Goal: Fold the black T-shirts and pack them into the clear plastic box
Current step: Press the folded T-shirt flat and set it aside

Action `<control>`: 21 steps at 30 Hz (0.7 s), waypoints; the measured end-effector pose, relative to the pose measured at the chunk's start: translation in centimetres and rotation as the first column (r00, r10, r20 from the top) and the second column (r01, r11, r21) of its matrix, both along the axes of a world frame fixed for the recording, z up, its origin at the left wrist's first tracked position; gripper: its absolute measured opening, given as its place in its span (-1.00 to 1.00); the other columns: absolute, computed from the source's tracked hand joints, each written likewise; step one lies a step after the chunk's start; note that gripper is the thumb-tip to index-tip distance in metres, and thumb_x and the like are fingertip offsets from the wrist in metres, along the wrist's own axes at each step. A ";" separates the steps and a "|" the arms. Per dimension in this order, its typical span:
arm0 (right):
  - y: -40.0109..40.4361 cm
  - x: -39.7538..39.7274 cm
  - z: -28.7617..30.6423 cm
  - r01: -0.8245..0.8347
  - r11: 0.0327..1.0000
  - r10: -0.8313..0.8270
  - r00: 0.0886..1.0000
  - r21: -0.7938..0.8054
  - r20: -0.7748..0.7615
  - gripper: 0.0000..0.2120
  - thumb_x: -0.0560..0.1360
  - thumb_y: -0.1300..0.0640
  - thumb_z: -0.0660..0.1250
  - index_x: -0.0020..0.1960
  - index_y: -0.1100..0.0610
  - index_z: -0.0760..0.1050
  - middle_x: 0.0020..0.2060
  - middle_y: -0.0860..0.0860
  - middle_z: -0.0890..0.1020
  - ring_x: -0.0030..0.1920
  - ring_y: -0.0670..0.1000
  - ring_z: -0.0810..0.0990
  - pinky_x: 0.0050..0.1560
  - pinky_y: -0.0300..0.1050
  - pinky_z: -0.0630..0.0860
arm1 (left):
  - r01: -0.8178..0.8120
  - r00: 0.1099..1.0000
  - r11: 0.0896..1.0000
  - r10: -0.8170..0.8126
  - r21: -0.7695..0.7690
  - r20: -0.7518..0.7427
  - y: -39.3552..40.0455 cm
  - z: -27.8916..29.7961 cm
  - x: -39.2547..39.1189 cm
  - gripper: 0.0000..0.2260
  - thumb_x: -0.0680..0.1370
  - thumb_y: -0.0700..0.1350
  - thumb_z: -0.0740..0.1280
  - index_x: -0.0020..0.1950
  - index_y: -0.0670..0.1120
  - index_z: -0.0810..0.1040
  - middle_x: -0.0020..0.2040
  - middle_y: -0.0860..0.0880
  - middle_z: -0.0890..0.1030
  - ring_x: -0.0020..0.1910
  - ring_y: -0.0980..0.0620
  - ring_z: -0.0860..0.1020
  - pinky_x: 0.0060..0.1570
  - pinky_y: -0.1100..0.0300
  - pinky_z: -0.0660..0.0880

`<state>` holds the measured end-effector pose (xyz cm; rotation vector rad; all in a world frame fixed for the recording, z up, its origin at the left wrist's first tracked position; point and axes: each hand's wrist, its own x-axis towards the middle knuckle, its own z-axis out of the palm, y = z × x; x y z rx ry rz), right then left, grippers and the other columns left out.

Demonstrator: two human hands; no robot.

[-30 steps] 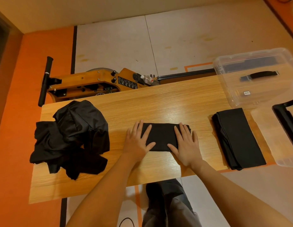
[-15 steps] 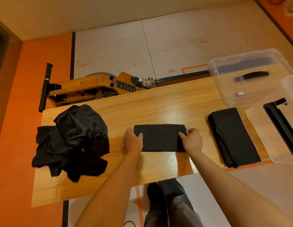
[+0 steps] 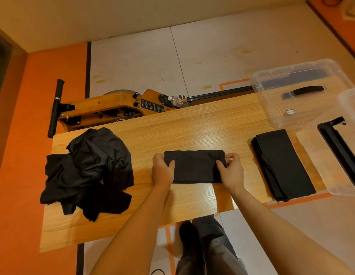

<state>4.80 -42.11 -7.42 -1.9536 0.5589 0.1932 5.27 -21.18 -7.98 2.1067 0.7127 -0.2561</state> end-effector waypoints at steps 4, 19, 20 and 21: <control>-0.3 -0.6 0.1 -0.033 0.999 0.034 0.999 -0.018 0.042 -0.80 0.61 0.21 0.25 0.20 0.10 0.33 -0.12 -0.09 0.54 -0.12 -0.09 0.57 -0.10 -0.10 0.56 | 0.033 0.999 0.999 -0.032 -0.020 0.043 0.1 0.5 -0.4 -0.69 0.55 -0.28 0.28 0.20 -0.12 0.23 0.07 -0.01 0.39 -0.25 -0.03 0.51 -0.29 0.09 0.42; -3.7 4.0 3.3 -0.067 0.995 0.074 0.993 -0.075 0.091 -0.62 0.52 0.25 0.39 0.33 0.10 0.51 0.20 0.01 0.55 0.18 0.02 0.55 0.21 0.01 0.56 | 0.436 0.888 0.884 -0.453 0.169 0.080 -1.6 6.0 10.4 -0.63 0.50 -0.24 0.40 0.29 -0.03 0.53 0.27 -0.04 0.52 0.25 -0.04 0.47 0.17 0.14 0.43; -4.0 4.6 3.6 -0.055 0.995 0.062 0.994 -0.079 0.088 -0.60 0.51 0.25 0.40 0.34 0.10 0.50 0.21 0.03 0.54 0.19 0.03 0.54 0.22 0.01 0.55 | 0.468 0.870 0.863 -0.488 0.193 0.074 -2.2 6.7 11.7 -0.60 0.48 -0.24 0.42 0.30 -0.03 0.52 0.27 -0.04 0.52 0.26 -0.05 0.47 0.20 0.12 0.43; -4.5 5.2 3.9 -0.031 0.996 0.038 0.995 -0.081 0.089 -0.58 0.51 0.26 0.41 0.35 0.10 0.49 0.22 0.04 0.54 0.20 0.03 0.54 0.23 0.01 0.54 | 0.504 0.847 0.836 -0.528 0.217 0.066 -3.0 7.3 13.1 -0.57 0.46 -0.25 0.43 0.31 -0.03 0.52 0.28 -0.05 0.51 0.26 -0.05 0.46 0.22 0.10 0.44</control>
